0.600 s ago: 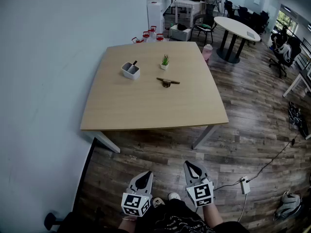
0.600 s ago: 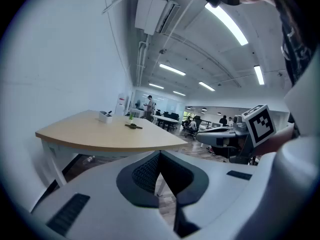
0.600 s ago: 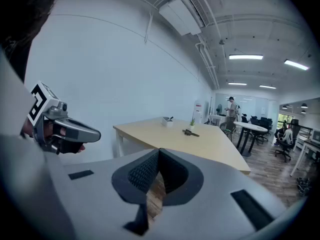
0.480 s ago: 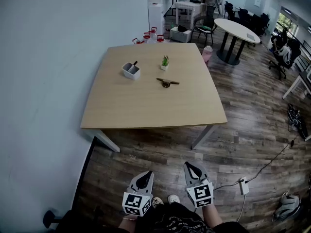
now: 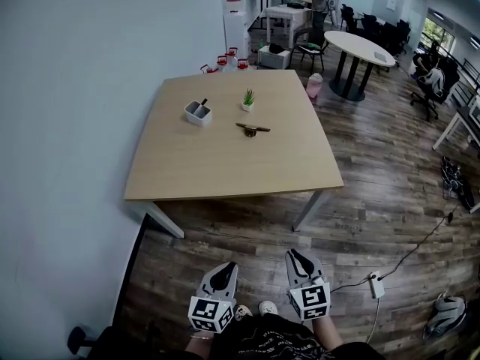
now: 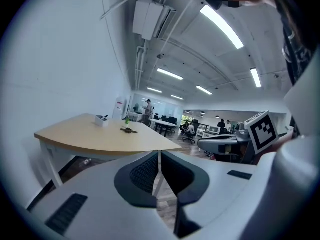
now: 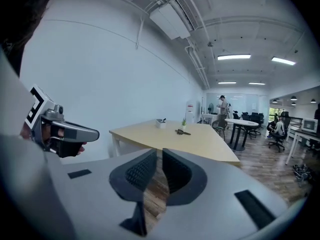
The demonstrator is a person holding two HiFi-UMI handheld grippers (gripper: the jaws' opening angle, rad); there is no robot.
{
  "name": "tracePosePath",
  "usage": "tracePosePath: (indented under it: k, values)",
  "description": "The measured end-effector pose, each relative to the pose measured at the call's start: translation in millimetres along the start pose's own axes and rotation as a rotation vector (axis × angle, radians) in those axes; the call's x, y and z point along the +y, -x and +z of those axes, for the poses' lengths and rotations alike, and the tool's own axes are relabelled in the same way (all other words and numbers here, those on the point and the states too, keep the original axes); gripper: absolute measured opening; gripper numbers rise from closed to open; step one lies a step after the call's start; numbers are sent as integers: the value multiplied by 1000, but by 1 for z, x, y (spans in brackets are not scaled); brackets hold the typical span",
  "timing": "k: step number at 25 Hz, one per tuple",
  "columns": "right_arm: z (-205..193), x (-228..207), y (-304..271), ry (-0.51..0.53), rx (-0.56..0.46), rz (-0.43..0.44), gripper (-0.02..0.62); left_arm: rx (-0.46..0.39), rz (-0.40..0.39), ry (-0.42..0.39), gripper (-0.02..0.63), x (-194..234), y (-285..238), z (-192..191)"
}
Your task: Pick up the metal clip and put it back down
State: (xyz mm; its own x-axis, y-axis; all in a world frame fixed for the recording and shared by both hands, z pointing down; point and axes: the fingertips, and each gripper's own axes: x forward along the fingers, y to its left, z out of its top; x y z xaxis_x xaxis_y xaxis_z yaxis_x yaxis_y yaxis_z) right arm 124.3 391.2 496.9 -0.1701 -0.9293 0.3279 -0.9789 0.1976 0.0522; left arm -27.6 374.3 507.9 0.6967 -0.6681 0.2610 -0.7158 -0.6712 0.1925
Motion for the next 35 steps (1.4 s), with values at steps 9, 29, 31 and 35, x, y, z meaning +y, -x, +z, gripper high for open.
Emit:
tracePosePath:
  k: [9, 29, 31, 35]
  values:
    - [-6, 6, 2, -16, 25, 18, 294, 13, -76, 25, 236, 3, 1, -5]
    - [-14, 30, -69, -33, 62, 113, 296, 44, -79, 17, 249, 51, -8, -12]
    - [-10, 21, -88, -36, 66, 123, 296, 38, -59, 23, 249, 62, -22, -6]
    - [3, -2, -125, -18, 71, 148, 296, 35, -25, 31, 249, 80, -54, 9]
